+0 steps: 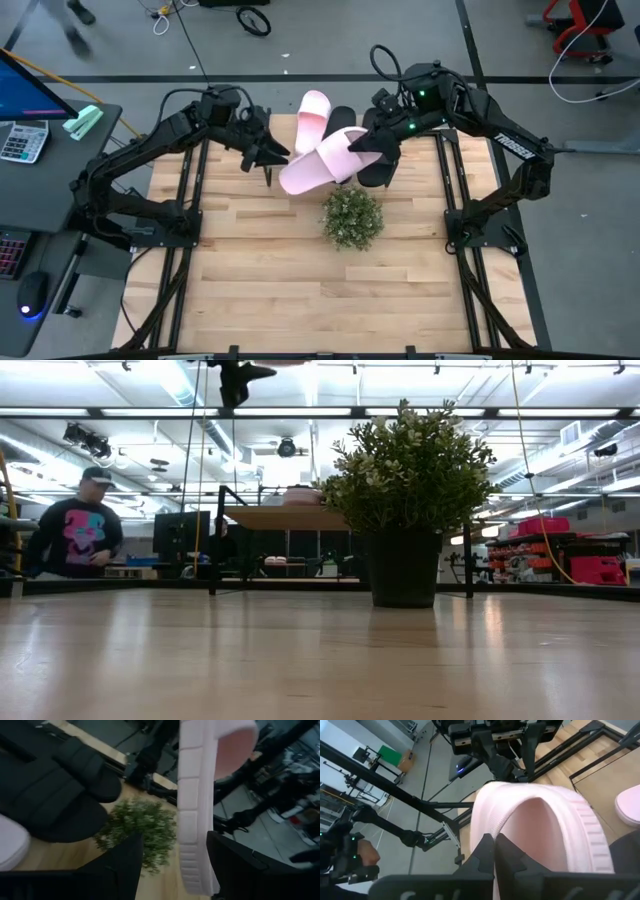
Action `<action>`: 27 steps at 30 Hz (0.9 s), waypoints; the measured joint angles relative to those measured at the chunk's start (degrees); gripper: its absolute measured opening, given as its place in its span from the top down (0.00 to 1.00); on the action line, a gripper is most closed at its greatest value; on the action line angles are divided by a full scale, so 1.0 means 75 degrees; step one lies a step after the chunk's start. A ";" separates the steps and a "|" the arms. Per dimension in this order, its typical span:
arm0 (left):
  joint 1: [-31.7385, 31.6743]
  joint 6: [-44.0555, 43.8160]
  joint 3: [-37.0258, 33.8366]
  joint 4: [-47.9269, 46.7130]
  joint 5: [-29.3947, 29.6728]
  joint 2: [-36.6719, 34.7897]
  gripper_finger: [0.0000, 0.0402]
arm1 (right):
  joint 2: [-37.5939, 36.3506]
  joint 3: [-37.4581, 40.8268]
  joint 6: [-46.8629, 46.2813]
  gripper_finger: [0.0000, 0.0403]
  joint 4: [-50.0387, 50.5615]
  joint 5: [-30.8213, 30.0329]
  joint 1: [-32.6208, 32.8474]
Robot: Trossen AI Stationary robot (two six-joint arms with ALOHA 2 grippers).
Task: Pick and place slides into the shelf
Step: Put the pink slipper on the shelf
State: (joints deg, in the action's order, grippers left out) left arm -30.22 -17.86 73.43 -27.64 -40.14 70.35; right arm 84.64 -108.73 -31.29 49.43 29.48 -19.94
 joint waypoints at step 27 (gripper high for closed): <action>0.0078 -0.0736 0.0003 0.0003 -0.0900 -0.0037 0.42 | 0.0000 -0.0003 0.0252 1.00 0.0086 -0.0280 -0.0131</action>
State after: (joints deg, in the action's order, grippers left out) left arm -29.63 -23.38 73.45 -27.61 -46.89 70.07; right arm 84.64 -108.75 -29.40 50.07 27.38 -20.93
